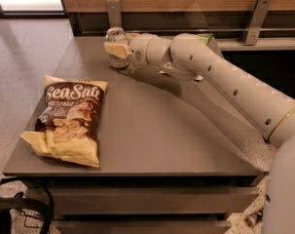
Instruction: Pick 7up can
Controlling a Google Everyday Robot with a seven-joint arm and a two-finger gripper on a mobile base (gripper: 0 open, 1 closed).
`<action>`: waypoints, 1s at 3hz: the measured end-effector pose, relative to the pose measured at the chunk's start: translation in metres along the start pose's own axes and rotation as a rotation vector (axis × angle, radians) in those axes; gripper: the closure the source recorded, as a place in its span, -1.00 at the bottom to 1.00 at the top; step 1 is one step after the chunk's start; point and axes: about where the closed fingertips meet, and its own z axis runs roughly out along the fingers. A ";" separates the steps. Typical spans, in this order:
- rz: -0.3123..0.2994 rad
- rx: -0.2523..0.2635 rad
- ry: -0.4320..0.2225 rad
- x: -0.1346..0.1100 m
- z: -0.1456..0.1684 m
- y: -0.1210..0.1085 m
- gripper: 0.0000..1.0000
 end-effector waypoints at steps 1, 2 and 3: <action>0.000 -0.004 0.000 0.000 0.002 0.002 0.99; 0.000 -0.005 0.000 0.000 0.002 0.003 1.00; 0.043 -0.019 -0.026 -0.010 0.001 0.003 1.00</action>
Offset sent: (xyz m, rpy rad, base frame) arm -0.0005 0.0024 -0.0002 0.0004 0.0004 0.0034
